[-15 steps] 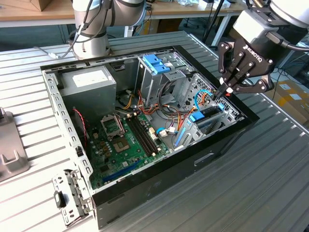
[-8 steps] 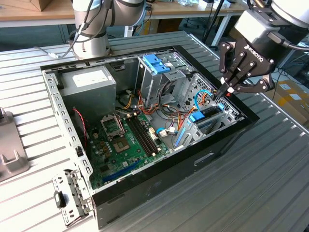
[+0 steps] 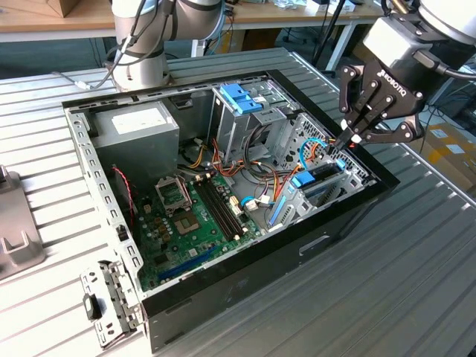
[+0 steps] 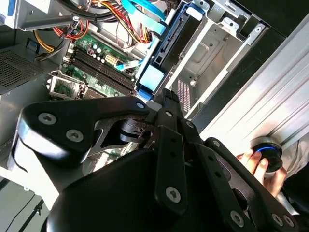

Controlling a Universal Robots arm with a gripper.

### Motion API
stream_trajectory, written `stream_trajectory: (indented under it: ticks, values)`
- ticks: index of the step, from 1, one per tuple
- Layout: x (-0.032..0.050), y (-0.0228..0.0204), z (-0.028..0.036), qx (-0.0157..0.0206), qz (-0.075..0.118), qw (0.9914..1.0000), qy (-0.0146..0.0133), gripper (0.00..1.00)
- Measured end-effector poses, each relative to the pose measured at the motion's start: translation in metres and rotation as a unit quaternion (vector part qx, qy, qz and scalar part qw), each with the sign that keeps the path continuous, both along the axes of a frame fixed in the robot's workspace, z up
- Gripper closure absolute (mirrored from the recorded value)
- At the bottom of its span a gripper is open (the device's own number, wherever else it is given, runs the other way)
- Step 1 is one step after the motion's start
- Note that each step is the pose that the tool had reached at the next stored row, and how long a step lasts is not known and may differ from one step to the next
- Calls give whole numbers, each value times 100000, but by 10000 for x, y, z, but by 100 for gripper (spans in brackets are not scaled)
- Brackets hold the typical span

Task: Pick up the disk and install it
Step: 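Insert the disk into the insertion slot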

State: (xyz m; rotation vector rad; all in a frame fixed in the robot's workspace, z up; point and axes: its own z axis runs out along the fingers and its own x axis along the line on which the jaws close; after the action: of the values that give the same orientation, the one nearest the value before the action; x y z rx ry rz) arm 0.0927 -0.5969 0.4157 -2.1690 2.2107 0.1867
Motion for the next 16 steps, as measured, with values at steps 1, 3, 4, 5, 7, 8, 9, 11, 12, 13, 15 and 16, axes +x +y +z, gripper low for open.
stream_trajectory:
  ticks: [1,3,4,5,7,8,9,11,12,13,15,16]
  values:
    - [3,0,-2,0,-2,100000,13,89]
    - [11,0,-6,-1,-3,100000,45,89]
    - [13,0,-7,-1,-2,100000,55,89]
    - [18,0,-10,3,-2,100000,77,89]
    - [24,0,-13,1,-1,100000,96,89]
    - [30,0,-16,0,-3,100000,121,89]
    - [35,0,-18,2,-2,100000,138,89]
    - [46,0,-23,1,-2,100000,178,89]
    - [55,0,-27,2,0,100000,205,89]
    - [60,0,-28,2,0,100000,220,89]
    - [70,0,-32,-1,1,100000,249,89]
    - [74,0,-34,0,-1,100000,262,89]
